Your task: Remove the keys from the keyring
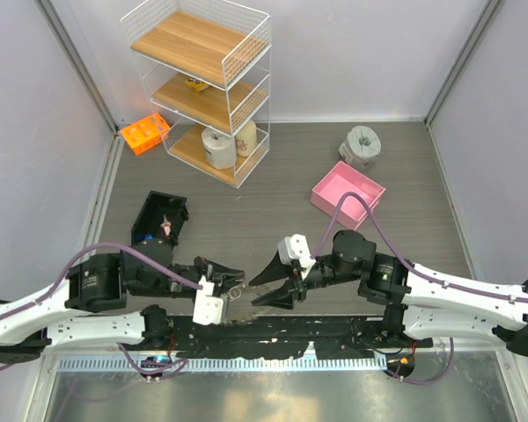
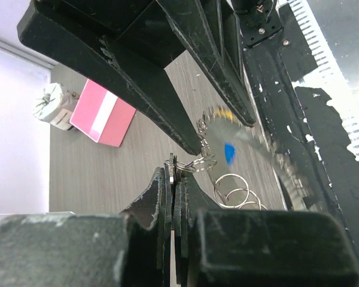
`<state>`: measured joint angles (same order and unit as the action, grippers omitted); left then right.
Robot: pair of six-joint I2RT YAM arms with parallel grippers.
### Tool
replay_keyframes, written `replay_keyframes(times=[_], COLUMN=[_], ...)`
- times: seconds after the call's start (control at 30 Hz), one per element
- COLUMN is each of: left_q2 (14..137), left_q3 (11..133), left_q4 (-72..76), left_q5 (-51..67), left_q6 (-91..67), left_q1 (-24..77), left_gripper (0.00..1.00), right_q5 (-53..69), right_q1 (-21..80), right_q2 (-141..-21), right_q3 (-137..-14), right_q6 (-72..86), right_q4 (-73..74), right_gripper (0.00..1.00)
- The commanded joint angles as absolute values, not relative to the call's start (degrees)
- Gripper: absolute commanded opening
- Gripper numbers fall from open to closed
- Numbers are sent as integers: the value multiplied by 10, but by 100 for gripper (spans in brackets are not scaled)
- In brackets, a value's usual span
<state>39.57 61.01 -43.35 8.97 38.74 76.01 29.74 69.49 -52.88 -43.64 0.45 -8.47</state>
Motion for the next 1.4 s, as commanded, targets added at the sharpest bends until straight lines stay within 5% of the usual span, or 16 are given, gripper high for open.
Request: replay_keyframes(times=[0.0,0.3,0.57,0.8,0.93,1.03,1.1,1.37], left_q2=[397,417,425,374,356,360,368,398], left_q3=[630,651,661,594,579,582,585,621], left_q4=[-369,-345,-339,-306,-303,-307,-302,-302], left_q5=[80,55,26,116,126,122,113,57], left_q6=[344,236,190,283,316,316,299,192], left_q1=[762,761,761,761,761,761,761,761], left_gripper=[0,0,0,0,0,0,0,0], right_q5=[270,236,221,218,274,294,304,259], right_q1=[705,714,715,701,667,664,663,673], right_q2=[-532,-544,-536,-526,-538,-551,-551,-504], right_q3=[-471,-477,-466,-453,-439,-429,-425,-416], right_q6=[-38,-38,-18,129,279,359,363,219], right_q4=[-81,-92,-104,-149,-234,-296,-306,-223], right_gripper=[47,40,6,5,7,48,53,49])
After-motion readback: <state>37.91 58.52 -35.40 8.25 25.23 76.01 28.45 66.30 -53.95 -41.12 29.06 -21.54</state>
